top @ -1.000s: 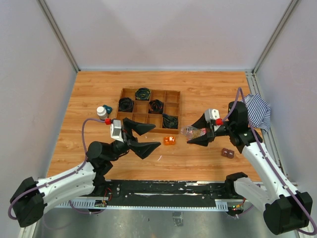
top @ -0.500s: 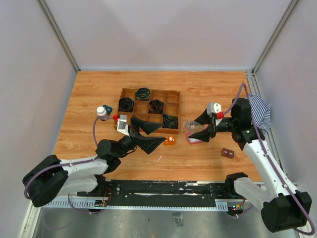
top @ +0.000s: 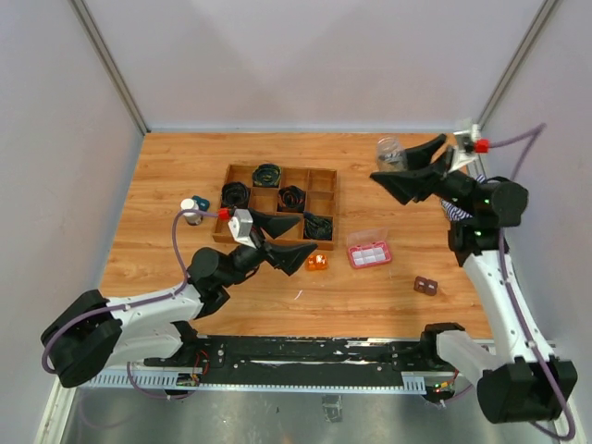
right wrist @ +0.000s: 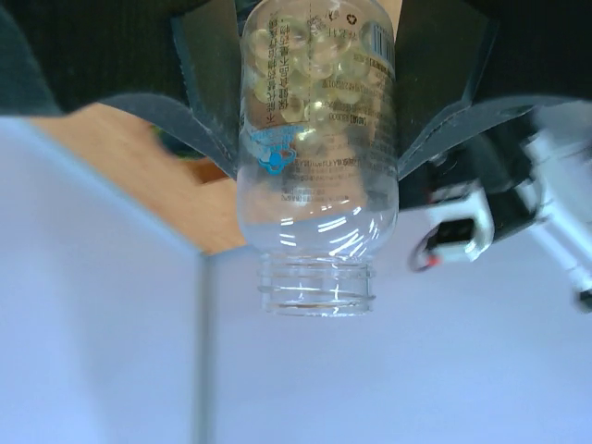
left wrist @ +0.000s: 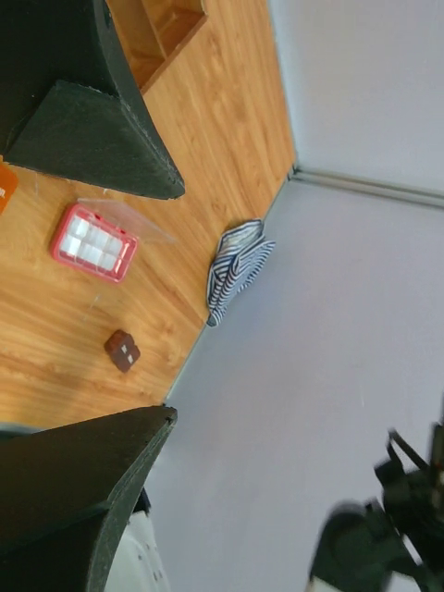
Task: Sort the pills into containers
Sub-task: Pour the pill from the pill bottle.
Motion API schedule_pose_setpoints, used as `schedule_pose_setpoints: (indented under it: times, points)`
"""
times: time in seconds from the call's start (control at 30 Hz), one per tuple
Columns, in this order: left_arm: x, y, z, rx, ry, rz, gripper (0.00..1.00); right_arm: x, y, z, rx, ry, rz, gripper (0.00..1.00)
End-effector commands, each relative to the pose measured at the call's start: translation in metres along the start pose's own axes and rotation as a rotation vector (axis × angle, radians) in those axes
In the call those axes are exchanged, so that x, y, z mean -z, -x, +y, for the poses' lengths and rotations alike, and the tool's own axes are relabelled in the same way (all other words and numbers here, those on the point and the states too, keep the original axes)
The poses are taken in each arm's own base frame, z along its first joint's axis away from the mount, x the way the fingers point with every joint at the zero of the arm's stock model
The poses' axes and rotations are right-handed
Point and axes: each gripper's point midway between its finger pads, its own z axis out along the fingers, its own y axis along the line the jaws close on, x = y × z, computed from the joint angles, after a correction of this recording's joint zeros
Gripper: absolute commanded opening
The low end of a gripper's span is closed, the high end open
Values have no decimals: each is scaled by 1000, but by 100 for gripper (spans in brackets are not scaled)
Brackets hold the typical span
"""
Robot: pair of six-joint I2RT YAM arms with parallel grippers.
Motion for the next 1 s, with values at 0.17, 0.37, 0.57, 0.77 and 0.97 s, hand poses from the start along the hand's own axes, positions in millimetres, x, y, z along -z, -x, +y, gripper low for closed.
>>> schedule_pose_setpoints:
  times: [0.17,0.37,0.57,0.77,0.97]
  points:
    - [-33,-13,8,-159,-21,98,99,14,80,45,190,150,-212,2]
    - [-46,-26,12,-167,-49,102,99,33,73,4,121,10,-210,1]
    - [-63,-21,17,-192,-63,56,99,67,14,-51,136,-209,-47,0]
    - [-43,-35,13,-248,-117,52,99,95,-79,-24,189,54,258,2]
    - [-23,-32,3,-260,-164,-6,99,127,-142,-43,184,114,346,2]
